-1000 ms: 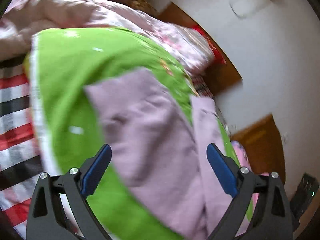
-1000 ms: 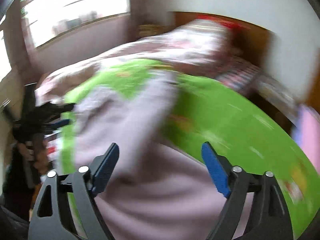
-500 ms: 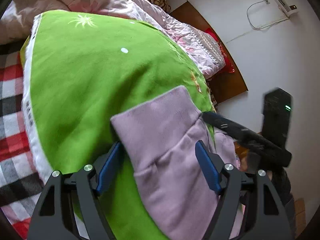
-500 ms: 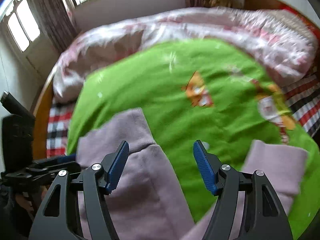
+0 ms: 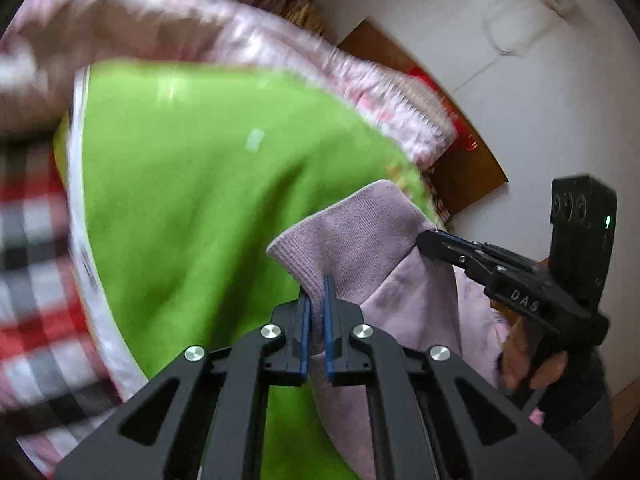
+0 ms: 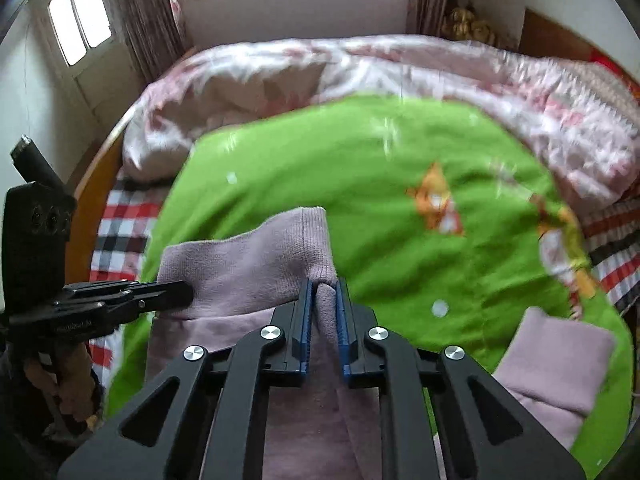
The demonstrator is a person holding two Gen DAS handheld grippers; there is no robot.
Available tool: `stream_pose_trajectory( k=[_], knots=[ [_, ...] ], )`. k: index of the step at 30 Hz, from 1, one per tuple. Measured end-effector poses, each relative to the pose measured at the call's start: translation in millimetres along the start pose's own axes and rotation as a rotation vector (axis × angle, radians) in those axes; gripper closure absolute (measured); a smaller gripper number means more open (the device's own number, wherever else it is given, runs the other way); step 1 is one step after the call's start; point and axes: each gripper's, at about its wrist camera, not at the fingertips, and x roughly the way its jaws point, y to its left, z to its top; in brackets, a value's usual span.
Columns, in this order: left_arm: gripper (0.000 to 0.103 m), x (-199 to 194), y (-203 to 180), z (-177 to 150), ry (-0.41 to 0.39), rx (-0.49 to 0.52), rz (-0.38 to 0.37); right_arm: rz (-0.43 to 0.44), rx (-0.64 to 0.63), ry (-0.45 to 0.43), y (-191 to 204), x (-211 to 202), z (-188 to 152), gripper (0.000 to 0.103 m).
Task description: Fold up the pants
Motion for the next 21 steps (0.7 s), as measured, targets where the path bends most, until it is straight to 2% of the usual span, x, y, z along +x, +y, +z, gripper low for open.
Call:
stream_pose_trajectory(
  k=[1,3,6,8,11,13,14,16,17,18,19,21],
  knots=[
    [0.098,-13,-9,6,-0.047,0.030,0.011,-0.001,0.008,-0.023,0,-6,5,0.090],
    [0.098,-26,-13,14,-0.082,0.023,0.001,-0.022,0.003,-0.025,1,-5,12,0.090],
    [0.098,-11,-5,16,-0.040,0.003,0.052,-0.038,0.022,0.027,-1,22,8,0.090],
    [0.098,15,12,9,0.026,-0.033,0.095,-0.063,0.018,0.071,-1,43,0,0.090],
    [0.095,25,24,2,0.028,-0.036,0.081,-0.088,0.045,0.065,-5,54,-5,0.088],
    [0.093,23,24,5,0.031,-0.040,0.083,-0.084,0.056,0.081,-6,50,-2,0.076],
    [0.087,20,24,7,0.026,-0.051,0.097,-0.081,0.059,0.088,-7,45,0,0.074],
    [0.066,5,18,8,-0.006,-0.063,0.156,-0.065,0.067,0.036,-11,17,4,0.052],
    [0.033,-7,11,10,-0.042,-0.053,0.188,-0.079,0.068,-0.015,-18,-6,4,0.050],
    [0.013,-19,3,11,-0.091,-0.037,0.221,-0.101,0.071,-0.040,-24,-21,2,0.049],
    [0.009,-39,-10,8,-0.160,-0.014,0.239,-0.133,0.088,-0.054,-34,-36,-2,0.049],
    [0.006,-58,-30,1,-0.189,0.022,0.191,-0.188,0.162,-0.038,-57,-54,-17,0.049]
  ],
)
